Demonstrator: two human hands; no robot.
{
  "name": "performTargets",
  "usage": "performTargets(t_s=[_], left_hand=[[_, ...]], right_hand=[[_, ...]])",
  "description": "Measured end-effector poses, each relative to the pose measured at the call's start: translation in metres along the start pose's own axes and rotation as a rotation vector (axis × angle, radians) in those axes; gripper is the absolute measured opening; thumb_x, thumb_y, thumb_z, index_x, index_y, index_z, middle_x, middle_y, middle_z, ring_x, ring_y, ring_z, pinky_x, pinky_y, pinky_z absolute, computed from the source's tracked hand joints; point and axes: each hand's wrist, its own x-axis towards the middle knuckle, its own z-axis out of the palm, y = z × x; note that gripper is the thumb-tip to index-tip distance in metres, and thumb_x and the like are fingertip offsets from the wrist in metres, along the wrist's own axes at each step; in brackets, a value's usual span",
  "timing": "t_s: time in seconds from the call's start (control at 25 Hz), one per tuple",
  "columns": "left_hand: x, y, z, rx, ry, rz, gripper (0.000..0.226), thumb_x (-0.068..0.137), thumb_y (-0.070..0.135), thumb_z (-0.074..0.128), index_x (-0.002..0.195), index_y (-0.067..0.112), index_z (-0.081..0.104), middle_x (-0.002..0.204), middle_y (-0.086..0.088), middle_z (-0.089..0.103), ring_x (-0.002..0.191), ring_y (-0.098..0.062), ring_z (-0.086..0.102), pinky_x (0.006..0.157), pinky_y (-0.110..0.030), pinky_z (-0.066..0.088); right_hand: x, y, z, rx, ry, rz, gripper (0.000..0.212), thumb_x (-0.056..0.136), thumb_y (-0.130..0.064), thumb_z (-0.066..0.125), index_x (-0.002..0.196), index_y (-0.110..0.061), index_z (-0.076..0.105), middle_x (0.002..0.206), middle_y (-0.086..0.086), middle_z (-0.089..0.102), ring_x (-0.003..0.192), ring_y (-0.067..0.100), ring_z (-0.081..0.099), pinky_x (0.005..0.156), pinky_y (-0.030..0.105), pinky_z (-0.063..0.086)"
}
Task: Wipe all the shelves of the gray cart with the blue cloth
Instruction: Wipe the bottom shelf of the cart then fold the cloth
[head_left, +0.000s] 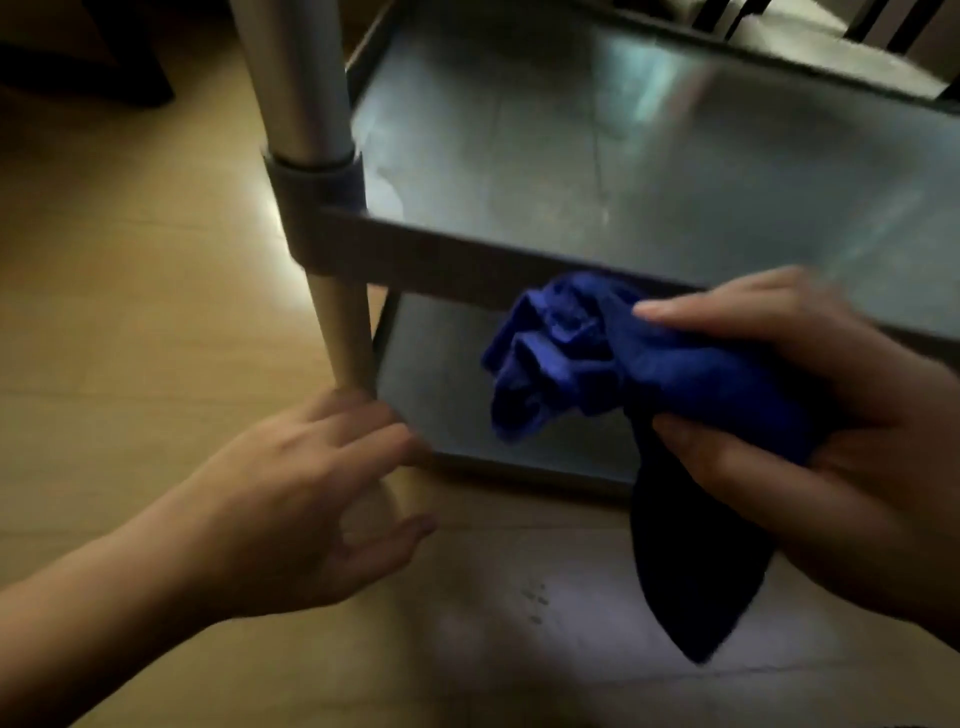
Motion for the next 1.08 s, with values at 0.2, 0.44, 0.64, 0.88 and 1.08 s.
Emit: performTargets(t_s=[0.2,0.44,0.64,0.88,1.08], left_hand=[[0.024,-0.035,0.089,0.045,-0.307,-0.249,0.07,0.084,0.072,0.063,0.141,0.033,0.047,0.122,0.013,0.056,0.105,-0.007,0.055,0.081,-0.022,0.046],[0.101,-0.084,0.189,0.088,-0.296,-0.376,0.125,0.061,0.099,0.049,0.157,0.022,0.025,0.155,-0.006,0.042,0.142,-0.03,0.04,0.109,-0.047,0.042],[0.128,-0.127,0.227,0.214,-0.397,-0.571,0.163,0.035,0.115,0.039,0.162,0.027,-0.009,0.174,-0.01,-0.008,0.156,-0.045,-0.013,0.117,-0.078,0.006],[0.114,-0.145,0.251,0.193,-0.405,-0.629,0.171,0.029,0.117,0.033,0.161,0.022,-0.02,0.172,-0.016,-0.019,0.152,-0.053,-0.023,0.12,-0.076,-0.002],[0.113,-0.146,0.258,0.237,-0.35,-0.61,0.157,0.047,0.113,0.032,0.161,0.018,-0.021,0.171,-0.018,-0.021,0.151,-0.054,-0.025,0.121,-0.075,-0.004]], right_hand=[[-0.04,0.052,0.088,0.189,-0.158,0.244,0.045,0.084,-0.039,0.066,0.128,-0.043,0.058,0.114,-0.016,0.054,0.1,0.012,0.062,0.081,0.018,0.05],[-0.031,0.149,0.159,0.08,-0.1,0.434,0.04,0.083,-0.05,0.06,0.122,-0.053,0.054,0.113,-0.023,0.052,0.097,-0.005,0.056,0.077,0.015,0.042],[0.012,0.202,0.19,0.086,-0.016,0.584,0.04,0.083,-0.055,0.06,0.121,-0.057,0.049,0.117,-0.012,0.049,0.096,0.009,0.058,0.074,0.027,0.054],[0.065,0.224,0.24,-0.224,-0.052,0.511,0.062,0.078,-0.073,0.048,0.135,-0.049,0.04,0.129,0.002,0.041,0.115,0.027,0.05,0.086,0.041,0.047],[0.069,0.225,0.304,-0.454,-0.202,0.467,0.063,0.088,-0.063,0.044,0.147,-0.041,0.032,0.155,0.01,0.027,0.132,0.035,0.033,0.102,0.053,0.038]])
